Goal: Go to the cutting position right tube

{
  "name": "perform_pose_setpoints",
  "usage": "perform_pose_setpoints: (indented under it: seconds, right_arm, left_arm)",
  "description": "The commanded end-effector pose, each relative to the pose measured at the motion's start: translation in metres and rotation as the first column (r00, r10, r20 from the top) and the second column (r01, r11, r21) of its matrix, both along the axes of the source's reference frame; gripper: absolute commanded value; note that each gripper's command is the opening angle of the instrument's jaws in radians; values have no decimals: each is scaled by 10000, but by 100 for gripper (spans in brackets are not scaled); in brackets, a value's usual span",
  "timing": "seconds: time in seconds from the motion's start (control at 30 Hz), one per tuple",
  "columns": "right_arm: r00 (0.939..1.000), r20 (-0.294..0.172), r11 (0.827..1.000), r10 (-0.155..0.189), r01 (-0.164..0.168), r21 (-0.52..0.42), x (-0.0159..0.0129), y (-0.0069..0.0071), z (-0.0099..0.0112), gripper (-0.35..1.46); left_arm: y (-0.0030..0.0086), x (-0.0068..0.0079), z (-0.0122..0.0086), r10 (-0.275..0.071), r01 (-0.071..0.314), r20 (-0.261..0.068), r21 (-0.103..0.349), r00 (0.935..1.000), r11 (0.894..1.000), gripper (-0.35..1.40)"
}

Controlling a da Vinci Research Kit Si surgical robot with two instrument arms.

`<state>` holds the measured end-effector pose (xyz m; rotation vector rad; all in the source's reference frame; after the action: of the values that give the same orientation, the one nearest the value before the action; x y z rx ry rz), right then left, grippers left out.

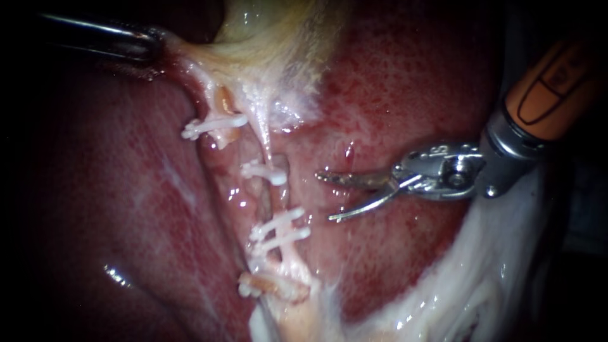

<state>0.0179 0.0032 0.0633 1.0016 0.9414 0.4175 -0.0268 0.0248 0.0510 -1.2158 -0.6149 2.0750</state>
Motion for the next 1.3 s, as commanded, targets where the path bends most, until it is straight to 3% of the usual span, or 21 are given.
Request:
perform_pose_setpoints:
  seconds: [0.03, 0.2, 0.53, 0.77, 1.0, 1.3]
  right_arm:
    - [10000, 66, 9999, -38, 37, 157, 2, 0, 1, 138]
    - [9991, 414, 9964, -56, 21, 846, 11, 0, 7, 136]
    - [9906, 1343, 9963, -263, 149, 850, 31, -1, 27, 135]
    - [9889, 1444, 9964, -354, 239, 809, 42, -4, 35, 138]
    - [9945, 987, 9945, -354, 254, 1014, 53, -2, 37, 138]
    - [9979, 9, 9895, -648, 642, 1295, 59, -6, 40, 138]
  left_arm:
    - [0, 0, 0, -7, 7, -8, -6, 10000, 10000, -35]
    - [0, 0, 0, -9, 9, -10, -8, 10000, 10000, -35]
    - [-1, 0, 1, -10, 10, -12, -12, 10000, 10000, -35]
    - [-1, 0, 1, -11, 11, -12, -12, 10000, 10000, -35]
    - [-1, 0, 1, -10, 9, -12, -12, 10000, 10000, -35]
    - [-1, 0, 1, -10, 10, -12, -12, 10000, 10000, -35]
